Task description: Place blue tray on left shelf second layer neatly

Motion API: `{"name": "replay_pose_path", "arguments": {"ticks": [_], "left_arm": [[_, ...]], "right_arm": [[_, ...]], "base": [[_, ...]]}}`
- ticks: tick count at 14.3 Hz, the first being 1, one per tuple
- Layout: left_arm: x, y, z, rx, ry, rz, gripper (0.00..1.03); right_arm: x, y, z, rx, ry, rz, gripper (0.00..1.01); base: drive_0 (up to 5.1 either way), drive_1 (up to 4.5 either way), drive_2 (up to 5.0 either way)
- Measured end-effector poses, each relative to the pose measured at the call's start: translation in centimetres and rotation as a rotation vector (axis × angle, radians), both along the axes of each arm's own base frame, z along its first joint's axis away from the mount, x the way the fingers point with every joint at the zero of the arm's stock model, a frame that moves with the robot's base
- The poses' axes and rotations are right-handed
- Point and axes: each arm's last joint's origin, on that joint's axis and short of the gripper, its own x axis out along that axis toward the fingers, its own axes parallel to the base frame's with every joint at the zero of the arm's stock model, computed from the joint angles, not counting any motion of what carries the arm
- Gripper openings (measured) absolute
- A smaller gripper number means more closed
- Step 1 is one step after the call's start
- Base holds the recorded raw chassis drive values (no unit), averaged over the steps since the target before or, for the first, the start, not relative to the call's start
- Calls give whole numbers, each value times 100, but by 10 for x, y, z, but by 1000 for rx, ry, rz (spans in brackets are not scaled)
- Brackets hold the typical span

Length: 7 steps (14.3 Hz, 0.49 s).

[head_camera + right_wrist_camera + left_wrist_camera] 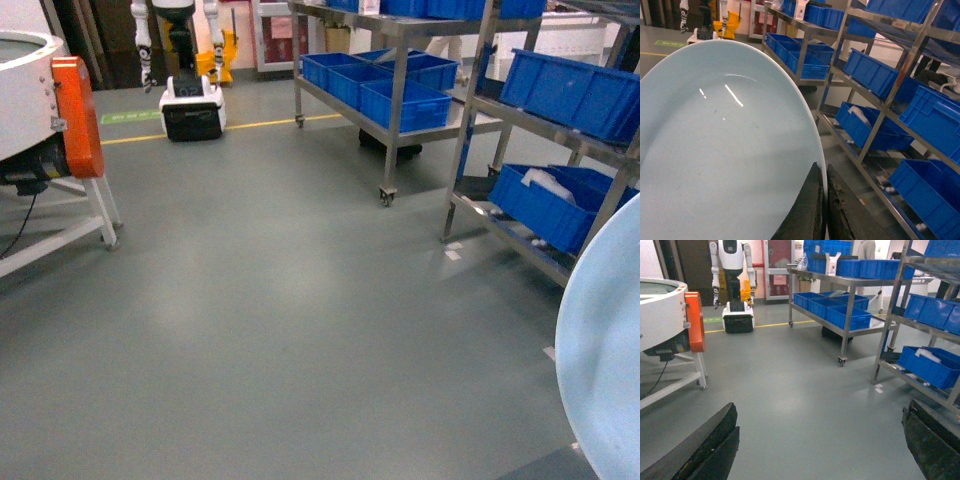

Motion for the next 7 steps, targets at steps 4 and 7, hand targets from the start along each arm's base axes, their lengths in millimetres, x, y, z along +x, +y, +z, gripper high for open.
{"name": "replay_pose_path", "arguments": {"ticks": [4, 7], "left_arm": [[0, 0, 0, 0, -2, 0, 98], [0, 0, 0, 0, 0, 0, 98]], "right_arm": [[0, 0, 0, 0, 0, 0, 2], [0, 0, 0, 0, -1, 1, 2]], "base": [[-9, 421, -439], [-9, 422, -439]]}}
